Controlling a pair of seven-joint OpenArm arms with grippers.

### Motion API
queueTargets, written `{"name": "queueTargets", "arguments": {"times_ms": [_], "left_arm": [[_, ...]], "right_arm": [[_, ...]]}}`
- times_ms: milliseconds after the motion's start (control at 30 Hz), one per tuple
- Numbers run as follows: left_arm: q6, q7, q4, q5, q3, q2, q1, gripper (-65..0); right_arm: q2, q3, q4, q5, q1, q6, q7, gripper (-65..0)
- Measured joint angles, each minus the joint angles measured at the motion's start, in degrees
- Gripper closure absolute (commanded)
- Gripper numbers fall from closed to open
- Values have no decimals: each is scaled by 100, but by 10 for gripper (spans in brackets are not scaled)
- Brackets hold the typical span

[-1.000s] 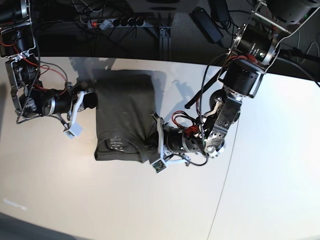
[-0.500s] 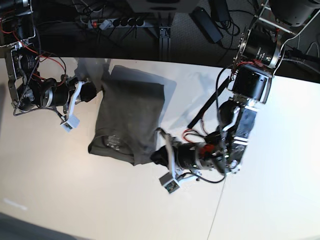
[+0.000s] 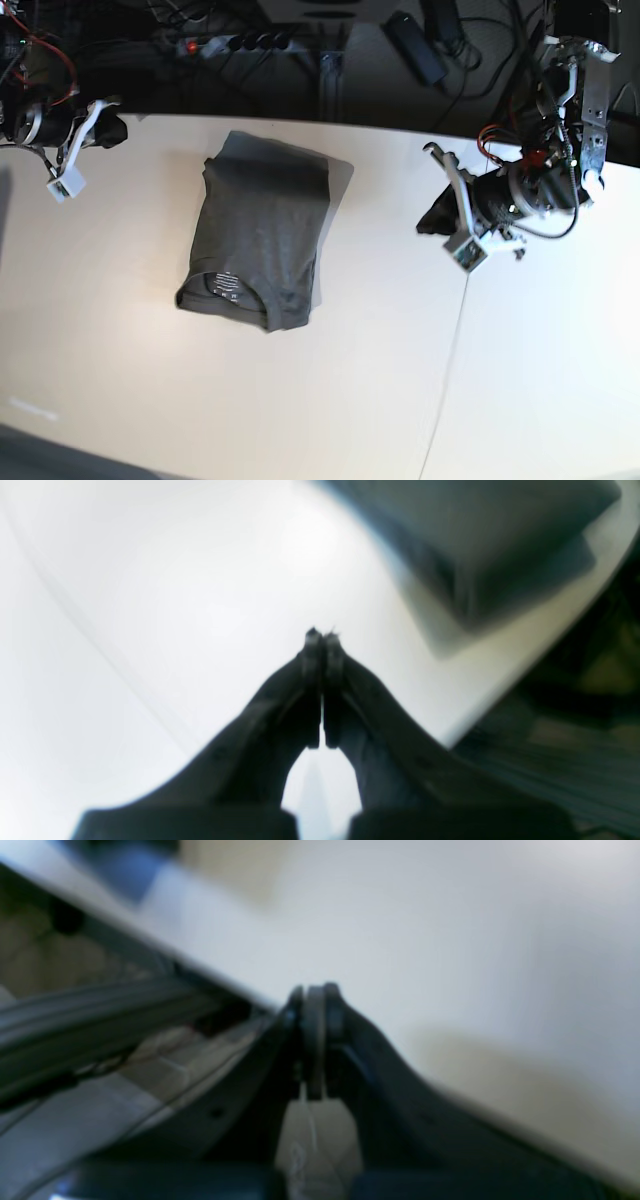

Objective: Fold the T-shirt properly

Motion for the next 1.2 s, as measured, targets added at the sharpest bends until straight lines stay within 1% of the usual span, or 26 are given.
{"name": "queueTargets", "arguments": {"times_ms": [67,133,233,267,333,400,433,467,567,633,767,867,967,1000,1100,1200], "left_arm": [[7,26,254,13,-398,-79,560,0],[7,-74,400,-37,-758,-94,1032,0],[2,-223,299,168,-1104,-87,2011,0],[-2,-339,195,299,-1152,-87,2402,0],[4,-785,-72,708,-1152,-66,3014,0],[11,-1318,-435,844,-1147,-70,3248,0],[15,-1434,-660,879,-1139,-70,3244,0],[37,-1491,-946,894,-1110,-70,3169,0],[323,-1519,-2006,970,-949,-35,2852,0],[597,-1567,-2889,1163,-835,-26,2503,0],[1016,-2076,-4778,1329,-533,-11,1432,0],[1213,-2214,-6227,1528,-208,199,584,0],[1351,-2317,-7676,1521,227,496,-149,0],[1416,-2295,-8107,1539,387,588,-382,0],[1480,-2514,-9145,1862,964,866,-1047,0],[1620,-2645,-9604,1840,1613,1078,-1478,0]], "right_arm": [[-11,208,177,33,-503,2,-15,0],[-26,350,223,50,-933,0,-17,0],[-127,424,208,22,-1613,2,11,0],[-208,424,195,17,-1814,4,11,0],[-496,422,96,-68,-2138,2,55,0],[-763,407,-136,-227,-2350,0,289,0],[-857,407,-297,-321,-2422,0,407,0],[-935,407,-498,-426,-2446,0,520,0],[-1172,413,-1325,-951,-2337,-7,802,0],[-1303,400,-1985,-1272,-2151,-15,999,0],[-1340,374,-3620,-1497,-1316,-24,1001,0],[-1325,380,-4953,-1700,-424,-28,1071,0],[-1349,387,-6225,-1786,483,-35,1078,0],[-1394,391,-6577,-1915,769,-39,1093,0],[-1572,398,-7420,-2535,1458,-142,1095,0],[-1869,402,-7871,-2938,1799,-238,1132,0]]}}
